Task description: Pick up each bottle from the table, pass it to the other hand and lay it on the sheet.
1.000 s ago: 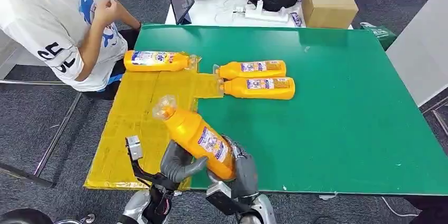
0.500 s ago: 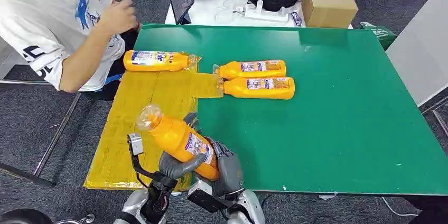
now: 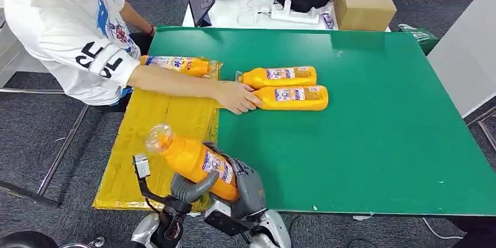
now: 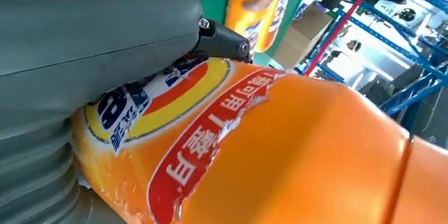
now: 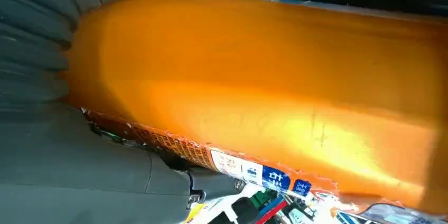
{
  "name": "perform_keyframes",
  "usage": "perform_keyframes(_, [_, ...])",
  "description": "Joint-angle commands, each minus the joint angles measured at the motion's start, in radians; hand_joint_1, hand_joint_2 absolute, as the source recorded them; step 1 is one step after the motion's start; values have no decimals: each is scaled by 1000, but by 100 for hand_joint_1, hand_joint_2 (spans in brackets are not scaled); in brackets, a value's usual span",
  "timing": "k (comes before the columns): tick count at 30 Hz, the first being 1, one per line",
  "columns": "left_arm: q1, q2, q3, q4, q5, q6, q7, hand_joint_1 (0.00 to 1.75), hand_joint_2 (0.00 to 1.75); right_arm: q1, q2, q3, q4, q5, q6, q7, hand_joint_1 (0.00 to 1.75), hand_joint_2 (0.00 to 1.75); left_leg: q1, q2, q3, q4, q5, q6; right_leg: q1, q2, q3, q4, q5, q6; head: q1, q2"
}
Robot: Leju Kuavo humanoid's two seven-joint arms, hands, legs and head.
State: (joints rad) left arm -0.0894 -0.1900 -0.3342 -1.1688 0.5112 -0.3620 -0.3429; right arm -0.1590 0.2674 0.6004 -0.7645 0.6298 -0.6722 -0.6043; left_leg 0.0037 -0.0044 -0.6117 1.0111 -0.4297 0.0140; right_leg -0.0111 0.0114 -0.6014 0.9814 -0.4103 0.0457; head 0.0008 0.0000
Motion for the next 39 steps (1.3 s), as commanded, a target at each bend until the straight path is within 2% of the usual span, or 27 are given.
perform_keyframes(1, [-42,-5,-60,-44,-27,-8,1,175,175,13,2,29,67,-28,72,1,0,0,1,-3,2,0,-1,-1,1,-4,4,-1,-2,-1,0,0])
perform_keyframes(5, [-44,-4,-59,-45,-27,-8,1,175,175,10,2,30,65,-28,74,1,0,0,0,-2,0,0,0,0,1,-2,1,0,-1,-1,0,0])
perform_keyframes(6, [-44,-4,-59,-45,-27,-8,1,175,175,10,2,30,65,-28,74,1,0,0,2,-3,5,1,-3,-1,2,-4,6,-1,-3,-2,0,0])
perform_keyframes(8, [-41,-6,-54,-52,-32,0,-1,175,175,22,-2,17,32,-55,99,-9,0,0,2,-3,4,1,-2,-1,2,-5,6,-1,-3,-2,0,0])
perform_keyframes(10, [-36,-8,-38,-76,-102,72,-35,175,175,48,-16,-10,-72,-128,176,-27,0,0,1,-3,2,0,-1,0,1,-4,3,0,-2,-1,0,0])
perform_keyframes(13, [-46,-21,-3,-104,-236,207,-79,175,175,69,-66,-9,-206,-140,300,37,0,0,1,-3,1,1,-1,0,1,-5,2,0,-2,-1,0,0])
perform_keyframes(15, [-59,-28,23,-115,-318,290,-104,175,175,91,-80,-35,-292,-181,370,27,0,0,1,-3,-1,1,0,0,1,-4,1,0,-1,-1,0,0])
perform_keyframes(17, [-66,-31,46,-123,-342,321,-115,175,175,109,-88,-47,-358,-195,394,24,0,0,2,-5,4,2,-3,0,2,-7,6,1,-4,-2,0,0])
perform_keyframes(18, [-68,-33,63,-133,-376,364,-135,175,175,121,-91,-54,-402,-210,409,20,0,0,1,-4,-1,1,0,0,1,-4,1,1,-1,-1,0,0])
perform_keyframes(21, [-74,-27,116,-181,-455,470,-182,175,175,161,-96,-84,-538,-277,444,3,0,0,1,-4,0,2,-1,0,1,-4,2,1,-2,-1,0,0])
perform_keyframes(26, [-82,-21,175,-253,-555,589,-228,175,175,197,-80,-148,-660,-325,396,-26,0,0,0,-2,-2,1,0,0,0,-2,-1,1,-1,-1,0,0])
perform_keyframes(29, [-96,-7,170,-268,-649,656,-245,175,175,212,-66,-177,-723,-345,348,-58,0,0,2,-3,3,2,-3,-1,2,-4,5,1,-3,-2,0,0])
perform_keyframes(30, [-112,41,119,-246,-806,699,-229,175,175,217,-55,-185,-752,-342,303,-94,0,0,1,-2,0,2,-2,0,1,-2,2,1,-2,-1,0,0])
perform_keyframes(31, [-132,61,102,-214,-907,712,-192,175,175,210,-75,-141,-798,-306,252,-94,0,0,1,-1,2,2,-2,-1,2,-2,4,1,-2,-1,0,0])
perform_keyframes(32, [-147,51,122,-177,-941,733,-204,175,175,205,-81,-116,-828,-301,241,-84,0,0,1,-2,1,1,-1,-1,1,-3,2,1,-2,-1,0,0])
perform_keyframes(38, [-151,47,126,-161,-945,734,-212,175,175,206,-82,-109,-831,-301,239,-84,0,0,0,-1,1,-1,0,0,0,-1,2,0,0,-1,0,0])
perform_keyframes(39, [-162,69,99,-134,-1030,745,-177,175,175,199,-94,-93,-827,-281,234,-94,0,0,1,-1,2,0,-1,-1,1,-2,4,0,-1,-2,0,0])
